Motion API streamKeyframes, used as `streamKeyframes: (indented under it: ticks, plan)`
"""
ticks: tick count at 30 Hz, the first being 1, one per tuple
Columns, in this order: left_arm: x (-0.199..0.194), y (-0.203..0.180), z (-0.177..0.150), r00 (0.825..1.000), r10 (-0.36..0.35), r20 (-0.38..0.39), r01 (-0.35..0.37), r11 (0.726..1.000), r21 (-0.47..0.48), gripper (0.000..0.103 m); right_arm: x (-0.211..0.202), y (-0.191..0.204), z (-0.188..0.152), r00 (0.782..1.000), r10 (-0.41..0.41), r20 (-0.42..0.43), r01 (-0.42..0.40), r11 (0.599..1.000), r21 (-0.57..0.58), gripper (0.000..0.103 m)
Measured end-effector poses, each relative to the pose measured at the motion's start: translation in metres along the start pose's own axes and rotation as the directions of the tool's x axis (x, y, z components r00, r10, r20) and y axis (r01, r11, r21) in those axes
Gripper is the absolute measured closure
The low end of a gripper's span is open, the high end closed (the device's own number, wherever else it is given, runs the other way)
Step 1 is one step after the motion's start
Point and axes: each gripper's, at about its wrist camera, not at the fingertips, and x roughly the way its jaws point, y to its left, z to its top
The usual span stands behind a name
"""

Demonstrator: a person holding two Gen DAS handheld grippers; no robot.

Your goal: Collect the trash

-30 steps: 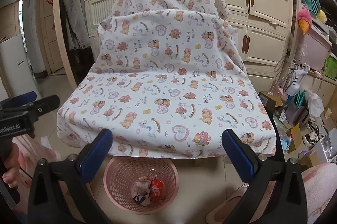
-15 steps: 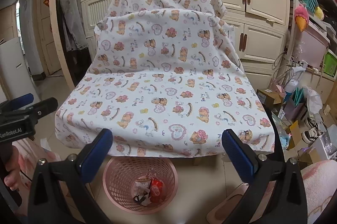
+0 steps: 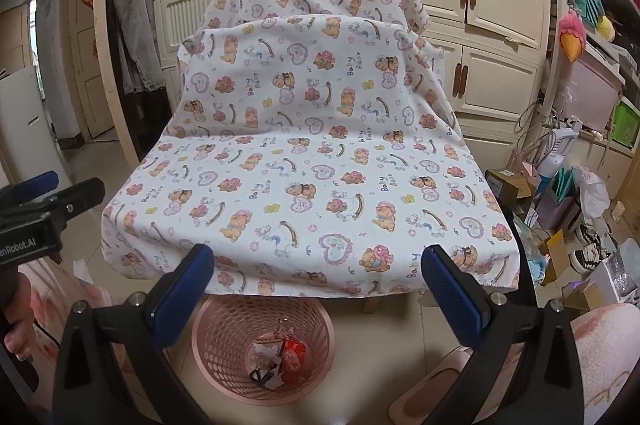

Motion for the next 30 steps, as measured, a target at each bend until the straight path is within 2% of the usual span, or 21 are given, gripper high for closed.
streamKeyframes:
  ticks: [9,24,30]
  plan:
    - [-0.0025,-0.0013,0.0003,0.999,0.033,0.010,-0.033,0.999,0.004,0.001,-0.0001,0.0000,0.0004,1.000,-0.004,0.001,0.004,1.000,-0.011,0.000]
    - [-0.0004,-0.0064,-0.0010,1.000,0.011,0.009,-0.012,1.000,0.025,0.001,-0.0003,0.0003,0.0004,1.000,-0.006,0.003,0.006,1.000,-0.017,0.000]
    - [-0.0093,-0.0099,-0.0004,0.999,0.009,0.047,-0.011,0.999,0.036,0.001,-0.0004,-0.0006,0.0010,1.000,-0.003,0.006,0.003,1.000,-0.016,0.000]
